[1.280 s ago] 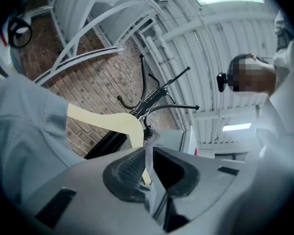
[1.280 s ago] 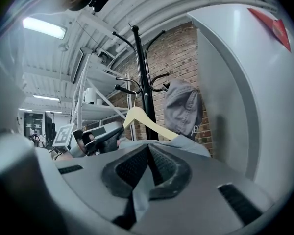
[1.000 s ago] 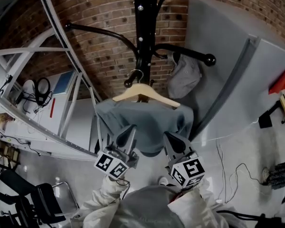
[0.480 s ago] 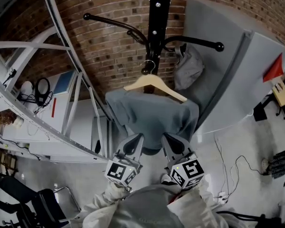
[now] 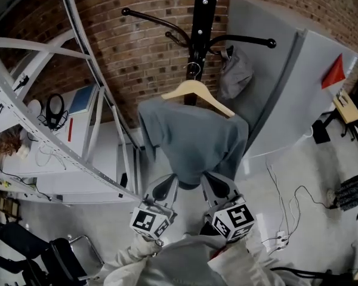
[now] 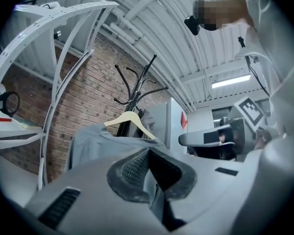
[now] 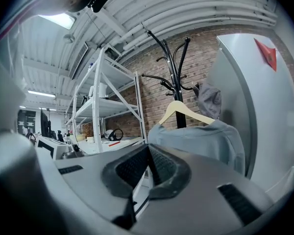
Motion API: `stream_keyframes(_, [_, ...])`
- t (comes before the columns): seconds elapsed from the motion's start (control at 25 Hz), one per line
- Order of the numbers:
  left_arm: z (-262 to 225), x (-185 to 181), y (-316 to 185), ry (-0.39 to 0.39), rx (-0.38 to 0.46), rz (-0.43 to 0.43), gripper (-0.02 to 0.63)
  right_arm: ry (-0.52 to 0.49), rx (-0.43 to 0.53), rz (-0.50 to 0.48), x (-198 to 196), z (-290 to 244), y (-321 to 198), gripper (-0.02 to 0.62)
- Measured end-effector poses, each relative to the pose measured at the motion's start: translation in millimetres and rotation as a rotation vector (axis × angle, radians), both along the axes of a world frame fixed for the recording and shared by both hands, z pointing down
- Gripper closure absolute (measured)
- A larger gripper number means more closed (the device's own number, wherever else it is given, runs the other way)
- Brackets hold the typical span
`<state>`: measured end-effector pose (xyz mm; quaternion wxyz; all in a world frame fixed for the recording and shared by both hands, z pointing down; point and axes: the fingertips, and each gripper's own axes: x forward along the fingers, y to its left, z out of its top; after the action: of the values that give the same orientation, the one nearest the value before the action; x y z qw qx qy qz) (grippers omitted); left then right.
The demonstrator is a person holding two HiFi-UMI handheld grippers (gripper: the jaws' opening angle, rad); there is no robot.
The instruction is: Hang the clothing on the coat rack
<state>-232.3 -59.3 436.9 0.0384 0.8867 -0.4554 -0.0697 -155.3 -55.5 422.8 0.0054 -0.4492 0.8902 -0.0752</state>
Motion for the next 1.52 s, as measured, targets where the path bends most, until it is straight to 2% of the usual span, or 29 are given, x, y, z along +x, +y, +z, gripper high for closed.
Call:
stream_keyframes(0.2, [9,3,28,-0.01,0.025,0.048,0.598,0.015,-0.021,0.024,2,5,29,0.571])
stream_keyframes(0.32, [3,3,40,-0.01,0.012,0.047,0.598,0.023,-0.028,0.023,0,5,42,0.571])
stream_keyframes(0.8, [-7,6,52,-0.003,0.011,-0.014,0.598,0.012,-0.026,0.022,10,3,54,0.571])
stream_keyframes(1.08, [-16,27,47,-0.049,0.051,-0.035,0.598,0.007,-0.011,0.019,33,0,48,0.571])
stream_keyframes(1.52, [-19,46,42,-0.083,0.05,-0.098,0.598,0.026,0.014,0.005,58,-2,41,0.571])
